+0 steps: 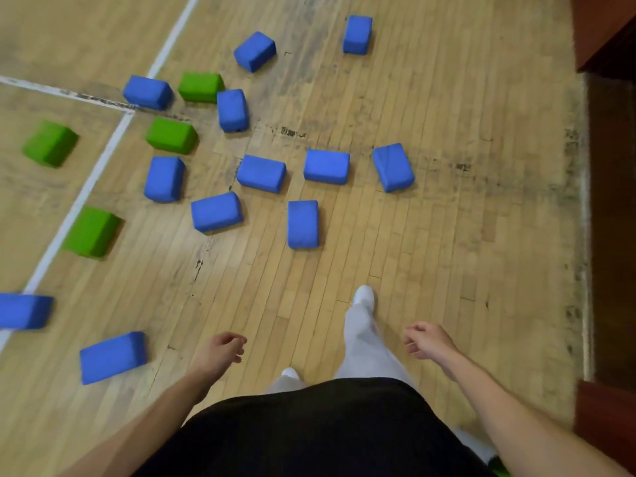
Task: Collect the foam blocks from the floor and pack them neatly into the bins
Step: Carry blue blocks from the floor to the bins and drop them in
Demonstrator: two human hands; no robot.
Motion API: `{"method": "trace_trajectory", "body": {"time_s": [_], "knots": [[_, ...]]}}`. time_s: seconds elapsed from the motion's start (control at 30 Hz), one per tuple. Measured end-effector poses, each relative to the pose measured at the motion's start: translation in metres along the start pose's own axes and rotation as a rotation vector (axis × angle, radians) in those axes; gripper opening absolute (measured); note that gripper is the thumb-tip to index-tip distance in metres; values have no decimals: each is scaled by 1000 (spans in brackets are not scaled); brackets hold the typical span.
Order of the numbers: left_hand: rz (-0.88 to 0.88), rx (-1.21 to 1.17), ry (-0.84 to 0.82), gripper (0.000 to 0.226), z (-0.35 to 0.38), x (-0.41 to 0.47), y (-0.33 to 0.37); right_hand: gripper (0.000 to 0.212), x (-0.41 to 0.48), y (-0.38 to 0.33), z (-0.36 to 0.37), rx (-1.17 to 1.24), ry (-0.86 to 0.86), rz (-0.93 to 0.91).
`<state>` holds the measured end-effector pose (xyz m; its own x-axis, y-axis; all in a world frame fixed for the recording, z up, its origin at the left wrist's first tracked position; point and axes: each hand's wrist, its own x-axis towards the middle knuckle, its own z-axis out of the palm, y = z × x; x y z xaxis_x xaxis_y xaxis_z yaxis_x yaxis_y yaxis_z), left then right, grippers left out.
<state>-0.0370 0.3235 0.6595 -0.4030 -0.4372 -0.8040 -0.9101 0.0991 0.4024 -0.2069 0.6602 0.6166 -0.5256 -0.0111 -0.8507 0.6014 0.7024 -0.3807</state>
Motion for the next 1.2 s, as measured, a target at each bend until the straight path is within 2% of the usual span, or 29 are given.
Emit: {"method": "trace_trajectory", "body": {"time_s": [0.1,0.33,0.57,0.77,0.9,1.0,1.2], "knots": [[-91,-41,75,20,3,16,40,11,33,-36,-30,-58,-58,22],[-150,-72,196,22,3,53,137,11,95,-137,-83,-317,-168,-23],[-107,-14,73,20,-28,125,214,12,155,-250,-76,-363,-150,-91],[-59,47,-95,16,-62,233,273,14,215,-333,-42,-389,-127,-78],[-11,187,-101,23,-65,316,312,11,279,-380,-17,-468,-155,-209],[41,192,-107,21,-45,379,340,11,339,-405,4,-574,-224,-328],[171,238,-84,18,38,541,335,19,514,-392,72,-838,-340,-561]]}}
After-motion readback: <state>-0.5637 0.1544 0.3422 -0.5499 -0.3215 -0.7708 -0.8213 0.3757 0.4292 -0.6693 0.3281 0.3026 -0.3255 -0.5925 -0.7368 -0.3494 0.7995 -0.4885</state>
